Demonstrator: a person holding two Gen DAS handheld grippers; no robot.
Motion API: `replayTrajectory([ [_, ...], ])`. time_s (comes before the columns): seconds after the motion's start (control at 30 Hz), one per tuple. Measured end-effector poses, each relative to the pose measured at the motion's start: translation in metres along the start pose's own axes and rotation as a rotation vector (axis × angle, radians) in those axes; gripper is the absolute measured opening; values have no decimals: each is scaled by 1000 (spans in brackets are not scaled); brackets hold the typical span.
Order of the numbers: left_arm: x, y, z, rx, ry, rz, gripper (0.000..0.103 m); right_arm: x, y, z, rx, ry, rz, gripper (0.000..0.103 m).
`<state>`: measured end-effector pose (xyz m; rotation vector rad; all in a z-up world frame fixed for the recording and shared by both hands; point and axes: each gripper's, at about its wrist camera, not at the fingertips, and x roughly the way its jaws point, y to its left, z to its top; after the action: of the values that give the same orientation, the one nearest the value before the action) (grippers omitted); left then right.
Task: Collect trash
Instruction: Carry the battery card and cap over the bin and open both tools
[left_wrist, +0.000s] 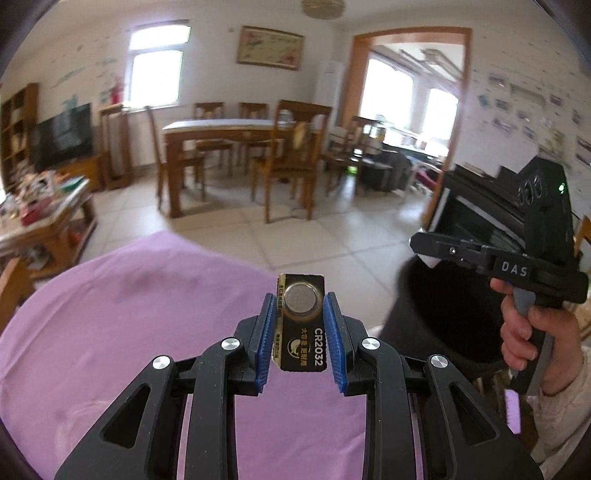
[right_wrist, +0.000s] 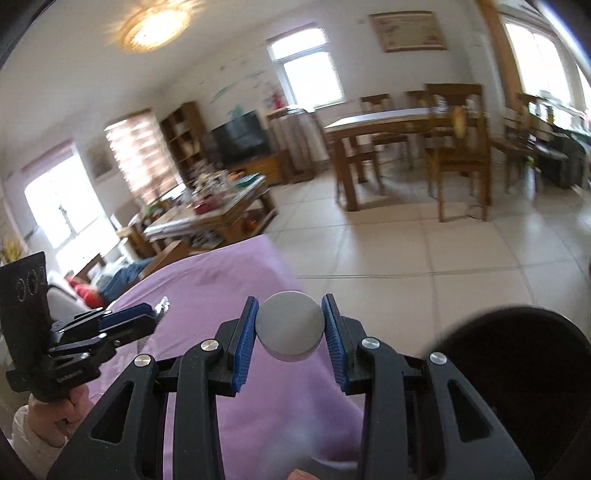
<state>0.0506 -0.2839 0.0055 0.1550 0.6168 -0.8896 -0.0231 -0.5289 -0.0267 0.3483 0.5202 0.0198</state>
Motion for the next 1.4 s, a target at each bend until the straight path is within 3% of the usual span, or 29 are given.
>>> replayTrajectory([
  [0.4, 84, -132, -3, 95, 88, -179, 27, -36, -99, -31, 164, -36, -93, 35],
  [0.77, 146, -208, -14, 204, 149, -213, 27, -48, -151, -44, 242, -41, -110, 35],
  [1.07, 164, -240, -18, 265, 174, -223, 27, -57, -167, -48, 280, -48, -101, 38],
  [1.1, 164, -242, -18, 274, 171, -217, 31, -58, -169, -48, 290, -44, -96, 43],
  [1.13, 164, -244, -17, 282, 170, -206, 50, -59, -169, -48, 297, -43, -93, 56],
  [1.17, 163, -245, -15, 284, 163, -194, 62, -60, -169, -48, 305, -47, -94, 64],
  [1.2, 160, -246, -15, 284, 139, -179, 82, -62, -172, -47, 307, -51, -95, 74],
  [1.23, 156, -244, -14, 283, 121, -174, 88, -64, -171, -47, 306, -56, -98, 74],
  [1.4, 141, -239, -12, 281, 87, -187, 92, -64, -164, -47, 293, -43, -115, 75],
])
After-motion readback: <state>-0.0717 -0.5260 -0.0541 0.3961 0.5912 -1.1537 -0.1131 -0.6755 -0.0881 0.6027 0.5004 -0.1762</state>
